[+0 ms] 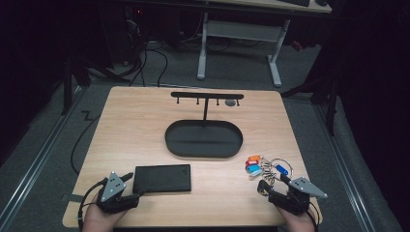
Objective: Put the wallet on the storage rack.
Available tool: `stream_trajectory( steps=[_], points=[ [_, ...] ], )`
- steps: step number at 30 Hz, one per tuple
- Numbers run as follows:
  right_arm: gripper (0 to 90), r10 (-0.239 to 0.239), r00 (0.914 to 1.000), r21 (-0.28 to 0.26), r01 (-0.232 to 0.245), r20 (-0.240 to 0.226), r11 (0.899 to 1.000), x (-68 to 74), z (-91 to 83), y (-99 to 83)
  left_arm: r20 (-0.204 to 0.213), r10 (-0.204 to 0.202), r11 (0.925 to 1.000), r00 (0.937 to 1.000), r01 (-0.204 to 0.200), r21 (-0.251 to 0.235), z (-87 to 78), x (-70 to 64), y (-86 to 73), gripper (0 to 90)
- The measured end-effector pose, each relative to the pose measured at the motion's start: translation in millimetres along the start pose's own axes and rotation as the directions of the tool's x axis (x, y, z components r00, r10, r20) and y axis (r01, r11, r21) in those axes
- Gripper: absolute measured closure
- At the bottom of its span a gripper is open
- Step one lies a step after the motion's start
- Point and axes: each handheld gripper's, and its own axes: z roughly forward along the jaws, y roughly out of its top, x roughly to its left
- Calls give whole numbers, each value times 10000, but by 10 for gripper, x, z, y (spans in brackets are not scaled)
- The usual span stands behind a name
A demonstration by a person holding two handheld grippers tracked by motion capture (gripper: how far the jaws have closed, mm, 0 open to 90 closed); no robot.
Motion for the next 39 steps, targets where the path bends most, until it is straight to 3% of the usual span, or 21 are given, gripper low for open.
stream_trajectory(
  steps=[4, 8, 17, 20, 21, 23, 26, 28, 29, 30, 31, 33, 36, 39],
  points=[
    [207, -92, 9999, -60, 91, -135, 9999, -14, -7, -35, 11, 312, 9995, 9995, -312, 108, 23, -42, 20, 319],
    [208, 76, 10000, -103, -77, -59, 9999, -69, -36, -36, 11, 287, 9995, 9996, -287, 92, 29, -42, 26, 330],
    [211, 123, 9996, -230, -128, -250, 9997, -73, -25, -38, -164, 25, 10000, 9999, -24, 76, 5, -17, 21, 333],
    [213, 73, 9996, -229, -79, -270, 9997, -63, -16, -37, -270, -335, 9994, 9991, 337, 82, -13, 20, 13, 347],
    [213, 49, 9996, -229, -55, -264, 9997, -67, -14, -37, -310, -444, 9990, 9985, 443, -37, -46, 52, 3, 398],
    [213, 88, 9997, -214, -93, -239, 9997, -70, -18, -36, -356, -431, 9991, 9984, 430, -41, -63, 72, 0, 417],
    [213, 154, 9997, -278, -160, -188, 9995, -96, -28, -35, -711, -401, 9991, 9967, 407, 67, -96, 128, -27, 625],
    [213, 171, 9997, -272, -177, -191, 9995, -102, -26, -37, -913, -523, 9983, 9944, 545, 221, -101, 170, -55, 662],
    [213, 189, 9996, -259, -195, -211, 9995, -108, -22, -37, -1078, -523, 9977, 9928, 567, 381, -98, 188, -70, 771],
    [213, 188, 9996, -257, -194, -210, 9995, -108, -21, -36, -1268, -563, 9951, 9903, 660, 739, -88, 219, -97, 818],
    [213, 188, 9996, -257, -194, -210, 9995, -108, -21, -36, -1268, -563, 9951, 9903, 660, 739, -88, 219, -97, 859],
    [214, 151, 9996, -281, -157, -229, 9995, -103, -16, -28, -1401, -630, 9888, 9881, 808, 1252, -56, 251, -143, 899],
    [217, 103, 9994, -209, -110, -329, 9997, -86, 13, -17, -1289, -121, 9811, 9916, 367, 1901, 12, 232, -213, 900],
    [217, 17, 9993, -197, -25, -371, 9998, -76, 31, -8, -1104, 28, 9777, 9939, 205, 2088, 40, 196, -217, 900]
  ],
)
